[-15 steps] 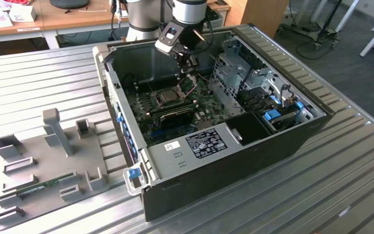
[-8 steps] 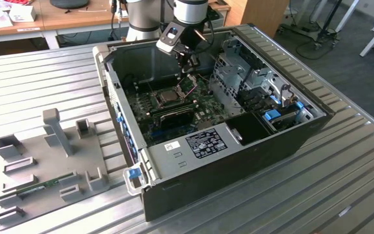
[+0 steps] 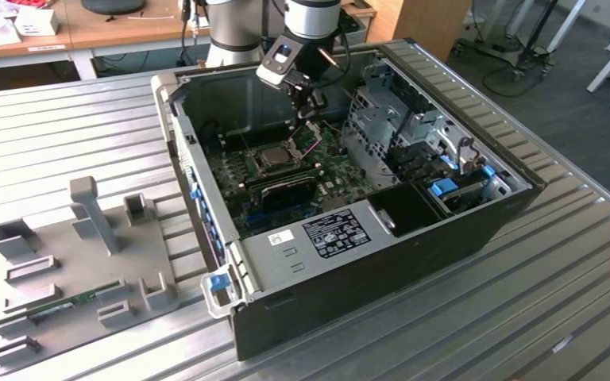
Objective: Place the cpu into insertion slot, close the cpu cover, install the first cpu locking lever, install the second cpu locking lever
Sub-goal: 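Close the cpu cover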
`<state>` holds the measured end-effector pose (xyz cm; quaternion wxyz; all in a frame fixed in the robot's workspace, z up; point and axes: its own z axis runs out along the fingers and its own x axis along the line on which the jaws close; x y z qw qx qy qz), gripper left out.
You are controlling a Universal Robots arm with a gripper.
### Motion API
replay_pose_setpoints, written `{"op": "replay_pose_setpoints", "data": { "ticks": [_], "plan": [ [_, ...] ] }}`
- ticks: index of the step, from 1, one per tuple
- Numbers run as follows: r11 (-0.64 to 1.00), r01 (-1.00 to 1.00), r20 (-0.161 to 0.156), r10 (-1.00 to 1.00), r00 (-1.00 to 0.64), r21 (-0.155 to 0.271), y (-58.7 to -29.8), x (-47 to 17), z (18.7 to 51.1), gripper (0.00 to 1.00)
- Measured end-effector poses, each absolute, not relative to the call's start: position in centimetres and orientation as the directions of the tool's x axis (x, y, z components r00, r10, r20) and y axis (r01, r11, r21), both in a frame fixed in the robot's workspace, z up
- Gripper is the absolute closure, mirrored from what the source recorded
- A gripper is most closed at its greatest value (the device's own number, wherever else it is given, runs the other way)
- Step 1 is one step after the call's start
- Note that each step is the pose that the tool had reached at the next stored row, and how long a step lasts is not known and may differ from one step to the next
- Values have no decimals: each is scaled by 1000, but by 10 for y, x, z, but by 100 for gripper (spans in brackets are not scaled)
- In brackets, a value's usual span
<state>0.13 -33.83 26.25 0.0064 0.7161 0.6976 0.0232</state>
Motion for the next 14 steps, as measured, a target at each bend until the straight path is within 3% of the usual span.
{"op": "replay_pose_setpoints", "data": {
  "ticks": [14],
  "plan": [
    [-26, 999, 24, 999, 25, 41, -338, 13, 262, 89]
  ]
}}
